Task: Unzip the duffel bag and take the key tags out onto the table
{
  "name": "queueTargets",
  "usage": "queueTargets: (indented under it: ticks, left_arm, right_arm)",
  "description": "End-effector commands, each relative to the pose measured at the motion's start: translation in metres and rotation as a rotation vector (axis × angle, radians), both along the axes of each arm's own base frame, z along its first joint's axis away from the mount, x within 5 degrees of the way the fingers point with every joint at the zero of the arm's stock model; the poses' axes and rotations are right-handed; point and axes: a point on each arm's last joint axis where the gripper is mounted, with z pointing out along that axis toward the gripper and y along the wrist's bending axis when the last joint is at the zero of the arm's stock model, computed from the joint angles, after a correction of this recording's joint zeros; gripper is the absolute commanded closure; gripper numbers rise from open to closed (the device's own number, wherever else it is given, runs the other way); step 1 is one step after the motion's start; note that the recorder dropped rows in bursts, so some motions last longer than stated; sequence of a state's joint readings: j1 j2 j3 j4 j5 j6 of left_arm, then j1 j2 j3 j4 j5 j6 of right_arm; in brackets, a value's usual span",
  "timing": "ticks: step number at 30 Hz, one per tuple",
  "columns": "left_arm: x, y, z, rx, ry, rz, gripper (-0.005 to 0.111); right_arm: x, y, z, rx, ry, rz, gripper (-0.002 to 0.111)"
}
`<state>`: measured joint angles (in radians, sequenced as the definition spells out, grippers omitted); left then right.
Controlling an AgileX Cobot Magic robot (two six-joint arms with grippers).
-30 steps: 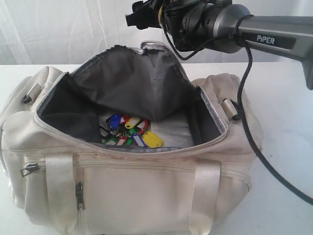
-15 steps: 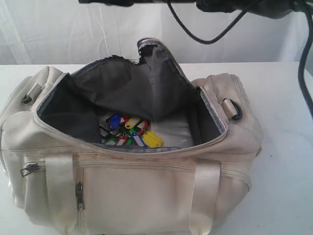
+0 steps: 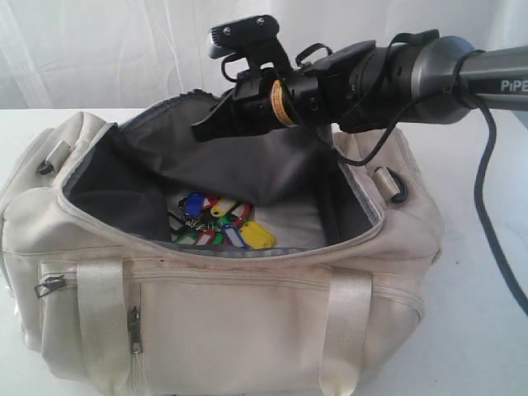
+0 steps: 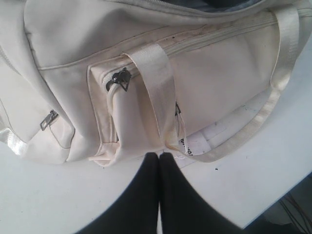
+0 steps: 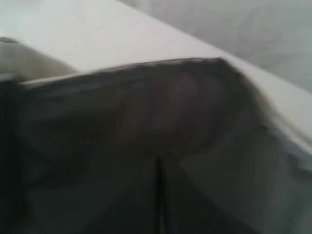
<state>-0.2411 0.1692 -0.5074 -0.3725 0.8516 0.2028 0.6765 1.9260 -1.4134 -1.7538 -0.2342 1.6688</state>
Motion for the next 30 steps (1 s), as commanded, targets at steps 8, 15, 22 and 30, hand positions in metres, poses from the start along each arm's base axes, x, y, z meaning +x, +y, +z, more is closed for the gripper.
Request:
queueTargets:
  ticks: [8,15,22,30]
  left_arm:
    - [-0.001,-0.001,-0.001,-0.012,0.005,-0.010,0.107]
    - [-0.001,-0.001,-0.001,-0.012,0.005,-0.010,0.107]
    - [-0.001,-0.001,-0.001,-0.012,0.005,-0.010,0.107]
    - [-0.002,-0.001,-0.001,-0.017,0.010,-0.015,0.107]
  right_arm:
    - [0.043,-0.065,0.015,-0.180,-0.289,-0.638,0.108]
    - [0.002,-0.044,0.074,0.034,-0.230,-0.221,0.108]
    - [-0.052,-0.022,0.088,0.190,-0.009,0.303,0.108]
    - [-0.051,-0.032,0.023,0.097,0.162,0.168,0.094]
